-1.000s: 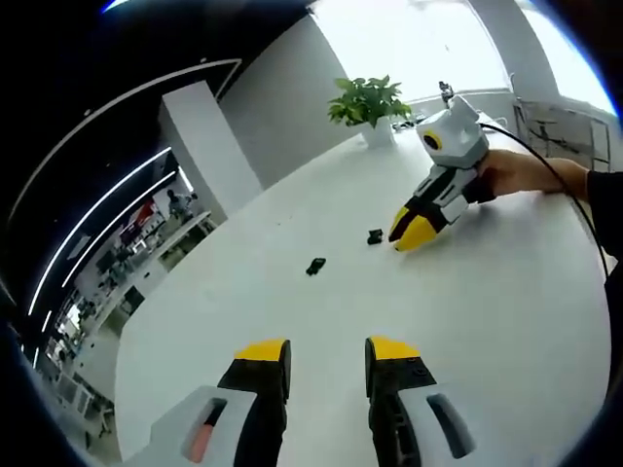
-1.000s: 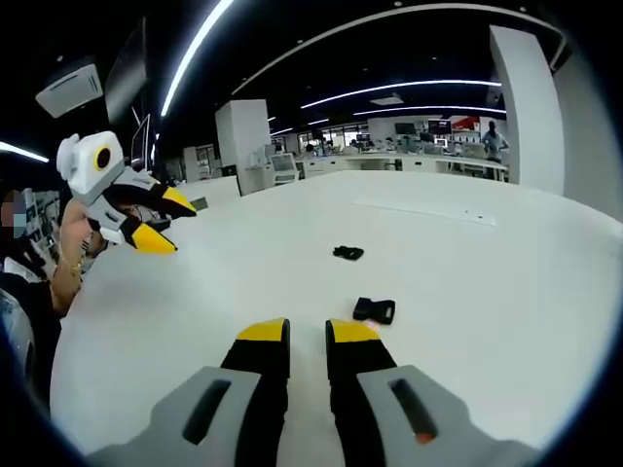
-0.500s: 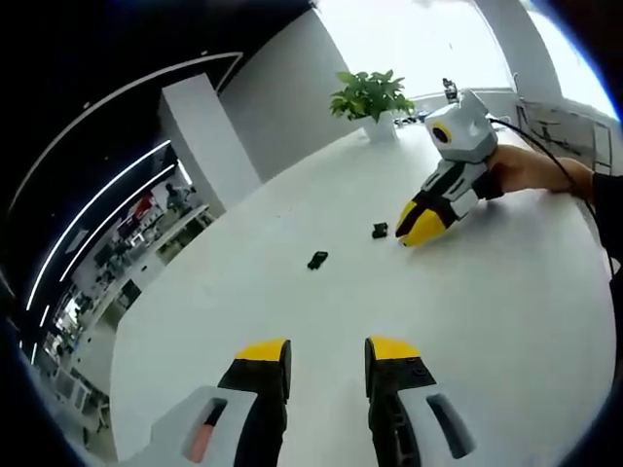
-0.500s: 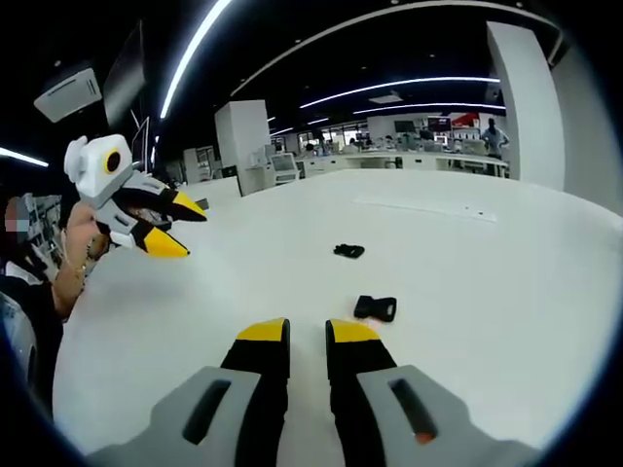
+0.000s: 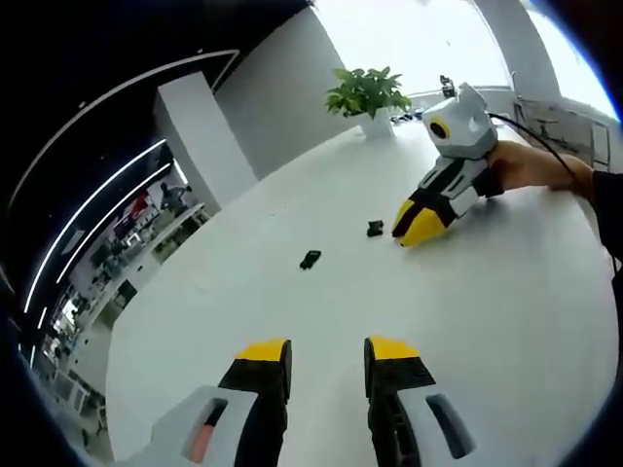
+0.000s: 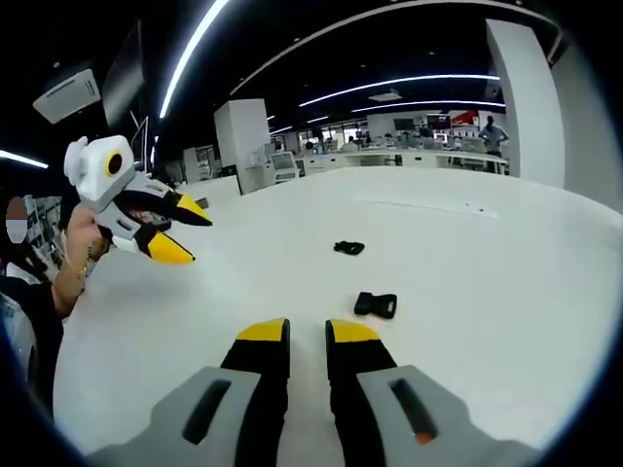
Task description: Snap the two parts of the plastic buckle together until the buckle closes and remains connected.
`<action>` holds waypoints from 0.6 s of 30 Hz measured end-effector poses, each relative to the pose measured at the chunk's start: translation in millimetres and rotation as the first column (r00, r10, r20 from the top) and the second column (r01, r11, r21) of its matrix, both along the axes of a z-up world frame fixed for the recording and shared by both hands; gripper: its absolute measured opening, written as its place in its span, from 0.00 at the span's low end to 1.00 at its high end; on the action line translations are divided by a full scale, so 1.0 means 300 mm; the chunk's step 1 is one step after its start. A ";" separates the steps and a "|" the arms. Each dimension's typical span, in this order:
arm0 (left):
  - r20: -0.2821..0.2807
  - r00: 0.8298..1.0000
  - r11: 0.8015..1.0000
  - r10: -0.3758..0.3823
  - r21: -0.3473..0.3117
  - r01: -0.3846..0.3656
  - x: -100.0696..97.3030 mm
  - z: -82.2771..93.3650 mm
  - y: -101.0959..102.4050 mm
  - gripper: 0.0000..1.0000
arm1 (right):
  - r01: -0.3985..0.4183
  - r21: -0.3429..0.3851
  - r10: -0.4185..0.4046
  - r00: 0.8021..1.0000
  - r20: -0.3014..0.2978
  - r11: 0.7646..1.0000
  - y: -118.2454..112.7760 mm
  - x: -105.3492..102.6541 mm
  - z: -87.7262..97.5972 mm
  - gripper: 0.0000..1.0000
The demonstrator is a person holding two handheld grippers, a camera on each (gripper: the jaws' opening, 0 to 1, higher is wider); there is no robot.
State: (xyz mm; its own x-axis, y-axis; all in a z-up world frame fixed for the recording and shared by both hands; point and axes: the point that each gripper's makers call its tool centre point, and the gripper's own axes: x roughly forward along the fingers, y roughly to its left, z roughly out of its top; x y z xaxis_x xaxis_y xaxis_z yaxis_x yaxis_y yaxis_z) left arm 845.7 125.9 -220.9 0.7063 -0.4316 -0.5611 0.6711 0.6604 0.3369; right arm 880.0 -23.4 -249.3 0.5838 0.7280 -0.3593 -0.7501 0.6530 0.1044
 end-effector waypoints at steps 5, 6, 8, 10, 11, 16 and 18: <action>0.000 1.000 1.000 -0.007 0.012 0.007 0.002 -0.004 -0.012 0.30 | -0.001 0.003 0.001 1.000 -0.002 1.000 0.001 -0.003 0.000 0.15; 0.000 1.000 1.000 -0.008 0.014 0.008 0.003 -0.005 -0.014 0.30 | -0.002 0.003 0.002 1.000 -0.002 1.000 0.001 -0.005 -0.001 0.15; 0.000 1.000 1.000 -0.013 0.019 0.013 0.004 -0.006 -0.020 0.30 | -0.002 0.004 0.002 1.000 -0.003 1.000 0.001 -0.007 -0.002 0.15; -0.002 1.000 1.000 -0.018 0.021 0.018 0.006 -0.008 -0.027 0.30 | -0.001 0.003 0.001 1.000 -0.003 1.000 0.001 -0.007 -0.002 0.15; -0.003 1.000 1.000 -0.020 0.022 0.021 0.006 -0.009 -0.030 0.30 | -0.001 0.003 0.001 1.000 -0.003 1.000 0.000 -0.007 -0.002 0.15; -0.006 1.000 0.999 -0.026 0.029 0.026 0.012 -0.011 -0.040 0.30 | -0.001 0.006 0.001 1.000 -0.003 1.000 -0.002 -0.004 0.002 0.15; -0.007 1.000 0.999 -0.028 0.030 0.028 0.015 -0.011 -0.043 0.30 | -0.001 0.008 0.001 1.000 -0.003 1.000 -0.002 -0.004 0.003 0.15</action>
